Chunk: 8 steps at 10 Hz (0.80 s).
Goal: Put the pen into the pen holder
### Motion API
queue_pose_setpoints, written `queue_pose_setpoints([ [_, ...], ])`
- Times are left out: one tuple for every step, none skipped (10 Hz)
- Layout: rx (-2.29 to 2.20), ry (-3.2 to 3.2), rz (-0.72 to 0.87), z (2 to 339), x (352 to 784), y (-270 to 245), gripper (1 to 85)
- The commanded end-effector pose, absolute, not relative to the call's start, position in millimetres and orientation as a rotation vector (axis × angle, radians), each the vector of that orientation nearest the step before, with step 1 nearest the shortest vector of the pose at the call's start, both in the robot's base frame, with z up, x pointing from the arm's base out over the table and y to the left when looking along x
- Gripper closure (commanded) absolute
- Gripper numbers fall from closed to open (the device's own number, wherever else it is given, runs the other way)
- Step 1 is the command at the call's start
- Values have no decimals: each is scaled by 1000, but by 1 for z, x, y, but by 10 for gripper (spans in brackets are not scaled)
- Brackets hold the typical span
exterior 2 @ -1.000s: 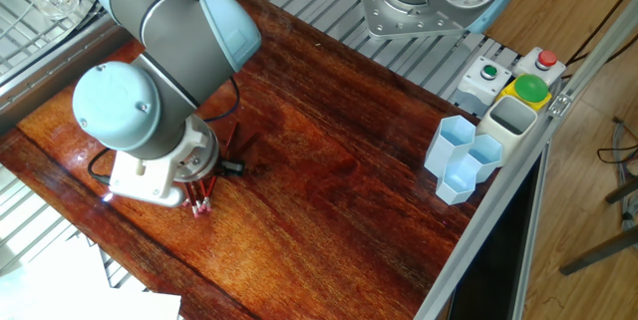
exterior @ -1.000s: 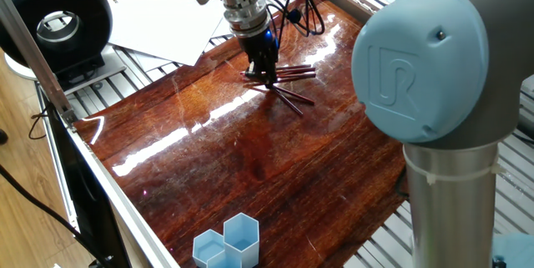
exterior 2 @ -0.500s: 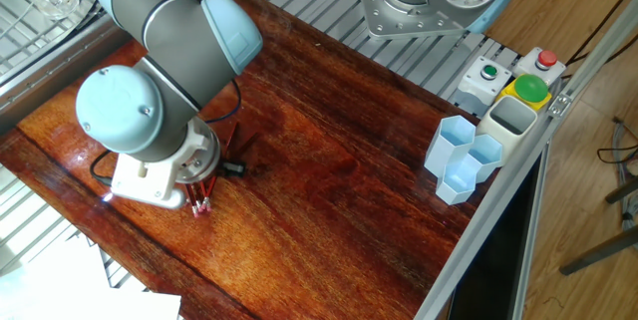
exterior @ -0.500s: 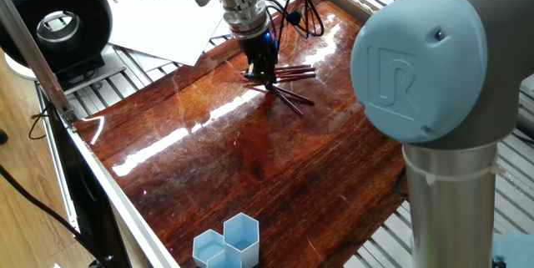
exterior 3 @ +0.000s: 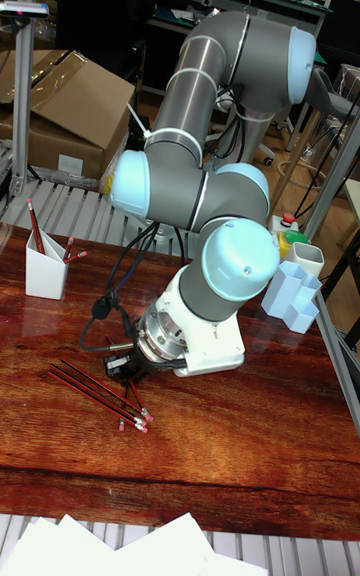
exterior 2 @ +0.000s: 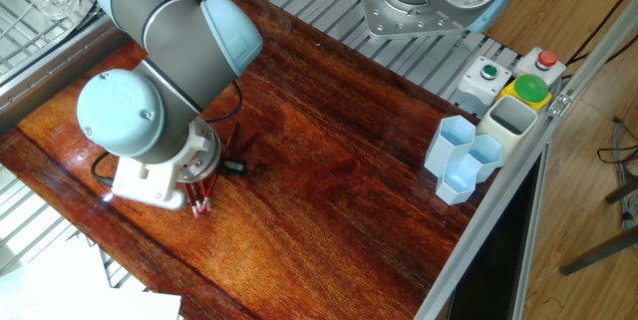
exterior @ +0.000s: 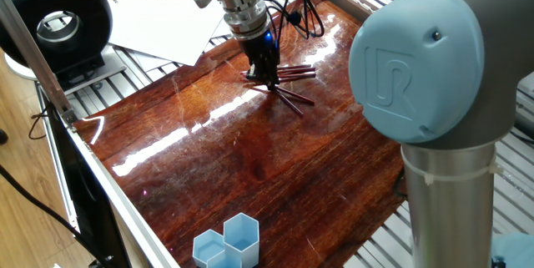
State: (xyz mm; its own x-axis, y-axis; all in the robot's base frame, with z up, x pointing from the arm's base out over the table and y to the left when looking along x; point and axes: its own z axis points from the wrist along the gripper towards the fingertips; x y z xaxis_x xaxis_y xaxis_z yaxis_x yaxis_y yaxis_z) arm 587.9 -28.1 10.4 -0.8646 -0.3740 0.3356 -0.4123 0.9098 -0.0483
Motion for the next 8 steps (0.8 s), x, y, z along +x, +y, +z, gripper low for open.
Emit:
queue_pose_setpoints([
  [560, -2744, 160, 11, 585, -26, 613],
  [550, -2734, 169, 12, 584, -26, 613],
  [544, -2726, 175, 14, 582, -26, 613],
  [543, -2725, 175, 14, 582, -26, 613],
  [541, -2725, 175, 14, 582, -26, 613],
  [541, -2726, 180, 13, 582, -26, 620],
  [548, -2728, 185, 12, 584, -27, 623],
  [549, -2730, 183, 11, 584, -27, 623],
])
